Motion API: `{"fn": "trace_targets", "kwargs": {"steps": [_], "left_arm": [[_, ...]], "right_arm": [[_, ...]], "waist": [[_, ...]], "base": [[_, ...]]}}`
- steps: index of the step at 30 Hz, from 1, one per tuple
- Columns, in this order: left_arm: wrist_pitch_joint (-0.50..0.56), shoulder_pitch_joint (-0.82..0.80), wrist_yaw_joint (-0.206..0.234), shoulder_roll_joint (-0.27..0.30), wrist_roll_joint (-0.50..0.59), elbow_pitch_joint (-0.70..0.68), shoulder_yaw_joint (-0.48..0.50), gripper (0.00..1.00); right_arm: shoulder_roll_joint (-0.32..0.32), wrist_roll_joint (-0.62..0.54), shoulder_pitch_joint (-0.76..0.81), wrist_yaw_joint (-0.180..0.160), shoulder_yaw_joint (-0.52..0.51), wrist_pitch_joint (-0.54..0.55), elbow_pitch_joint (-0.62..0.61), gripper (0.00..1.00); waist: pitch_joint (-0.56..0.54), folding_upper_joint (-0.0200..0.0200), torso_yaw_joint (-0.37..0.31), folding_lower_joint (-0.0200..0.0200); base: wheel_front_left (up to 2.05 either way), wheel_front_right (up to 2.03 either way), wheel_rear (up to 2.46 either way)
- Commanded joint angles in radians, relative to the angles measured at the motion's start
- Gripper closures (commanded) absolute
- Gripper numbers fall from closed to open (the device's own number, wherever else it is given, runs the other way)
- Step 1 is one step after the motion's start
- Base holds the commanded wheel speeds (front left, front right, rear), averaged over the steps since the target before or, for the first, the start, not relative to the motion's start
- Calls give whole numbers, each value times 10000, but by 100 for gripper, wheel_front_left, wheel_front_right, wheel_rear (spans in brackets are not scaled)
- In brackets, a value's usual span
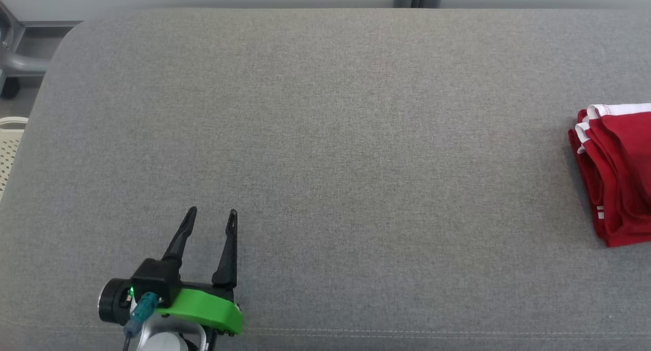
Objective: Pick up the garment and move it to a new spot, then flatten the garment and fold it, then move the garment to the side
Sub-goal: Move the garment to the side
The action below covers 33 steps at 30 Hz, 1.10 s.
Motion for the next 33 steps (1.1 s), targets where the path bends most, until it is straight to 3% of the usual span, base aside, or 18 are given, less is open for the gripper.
{"fn": "trace_targets", "kwargs": {"steps": [1, 5, 11, 22, 29, 33], "left_arm": [[-27, 15, 149, -39, -295, 41, 166, 0], [-27, 32, 681, -141, -589, -176, 588, 0], [-7, 269, 641, -184, -1063, -330, 620, 0], [213, 739, 989, 116, -1197, -450, 955, 0], [326, 806, 1081, 276, -1221, -561, 1027, 0], [335, 870, 1078, 400, -1211, -493, 1014, 0]], "right_arm": [[172, -78, 298, -18, -128, -354, -267, 0], [648, -79, 717, -18, -657, -1309, -895, 0], [1472, 227, 1588, -17, -1219, -2943, -1739, 0], [3935, 1760, 3518, -18, -1293, -5602, -3721, 0], [4334, 2584, 4311, -17, -712, -6260, -4269, 0], [4435, 3185, 4826, -17, -419, -6071, -4407, 0]], "waist": [[-130, -1, -75, 0], [-367, -1, -131, 0], [-886, -1, -132, 0], [-1767, -1, -194, 0], [-1890, -1, -172, 0], [-2030, -1, -166, 0]], "base": [[0, 0, 0], [0, 0, 0], [0, 0, 0], [0, 0, 0], [0, 0, 0], [0, 0, 0]]}}
